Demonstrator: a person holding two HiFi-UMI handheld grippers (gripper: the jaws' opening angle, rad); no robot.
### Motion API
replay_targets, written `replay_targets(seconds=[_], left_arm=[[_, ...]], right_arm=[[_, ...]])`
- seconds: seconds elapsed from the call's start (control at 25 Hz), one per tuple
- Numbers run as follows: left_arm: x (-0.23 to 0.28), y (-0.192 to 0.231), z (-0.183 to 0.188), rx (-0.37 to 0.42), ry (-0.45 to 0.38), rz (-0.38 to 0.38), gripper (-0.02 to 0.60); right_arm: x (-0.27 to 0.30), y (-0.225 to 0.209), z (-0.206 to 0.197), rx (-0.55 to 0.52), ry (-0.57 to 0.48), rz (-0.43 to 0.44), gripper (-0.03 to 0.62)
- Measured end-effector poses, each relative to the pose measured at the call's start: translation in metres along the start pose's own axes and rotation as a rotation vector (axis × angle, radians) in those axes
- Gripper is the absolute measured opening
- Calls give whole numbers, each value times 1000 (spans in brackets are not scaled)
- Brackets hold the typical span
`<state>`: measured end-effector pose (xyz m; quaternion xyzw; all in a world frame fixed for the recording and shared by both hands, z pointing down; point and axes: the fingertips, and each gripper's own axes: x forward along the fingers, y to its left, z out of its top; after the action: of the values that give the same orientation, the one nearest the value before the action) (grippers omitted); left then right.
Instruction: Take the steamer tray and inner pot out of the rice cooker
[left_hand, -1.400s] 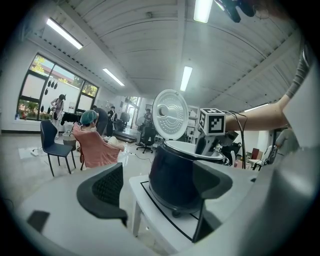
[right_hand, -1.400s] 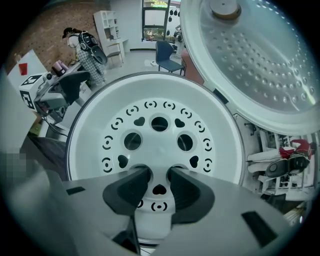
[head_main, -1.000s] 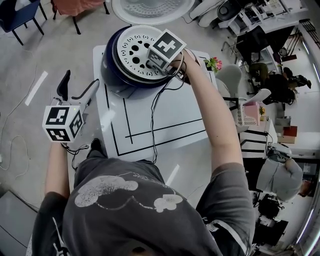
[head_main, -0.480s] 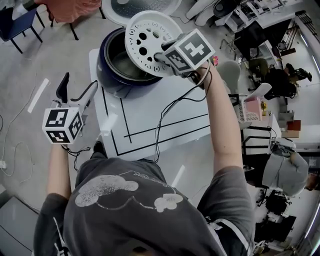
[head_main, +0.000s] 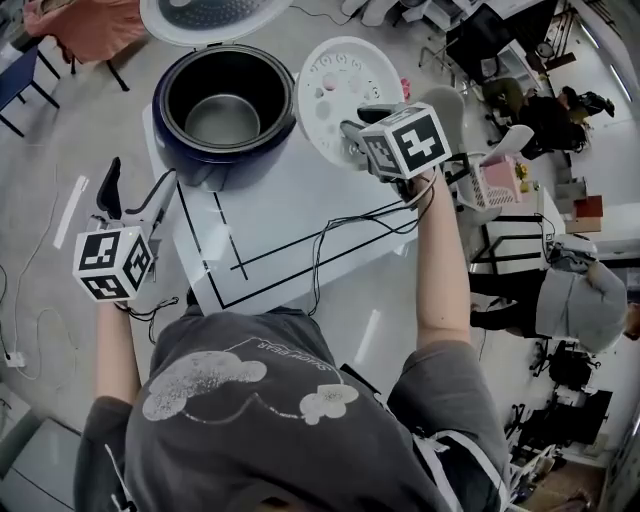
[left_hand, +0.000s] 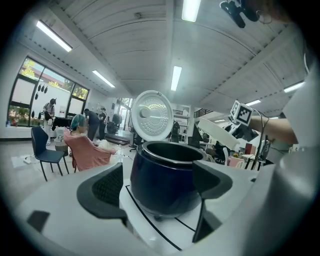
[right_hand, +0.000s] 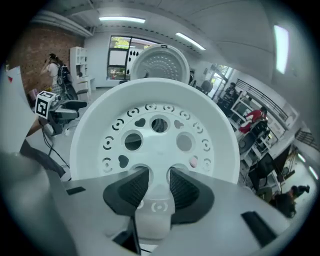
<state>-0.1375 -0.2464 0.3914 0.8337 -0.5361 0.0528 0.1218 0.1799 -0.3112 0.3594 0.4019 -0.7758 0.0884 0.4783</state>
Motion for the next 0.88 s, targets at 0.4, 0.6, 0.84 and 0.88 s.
replay_targets(seconds=[0.4, 0.6, 0.84, 0.88], left_arm=[[13, -31, -27, 32, 39, -16, 427], [12, -43, -38, 36, 69, -9, 427], [15, -52, -52, 38, 103, -6, 428], [16, -56, -54, 38, 107, -8, 428]], right_arm=[[52, -16, -137, 204, 80, -116, 153], [89, -4, -192, 268, 192, -74, 154], [132, 10, -234, 304, 289, -20, 155], [137, 12, -240, 313, 306, -13, 155]])
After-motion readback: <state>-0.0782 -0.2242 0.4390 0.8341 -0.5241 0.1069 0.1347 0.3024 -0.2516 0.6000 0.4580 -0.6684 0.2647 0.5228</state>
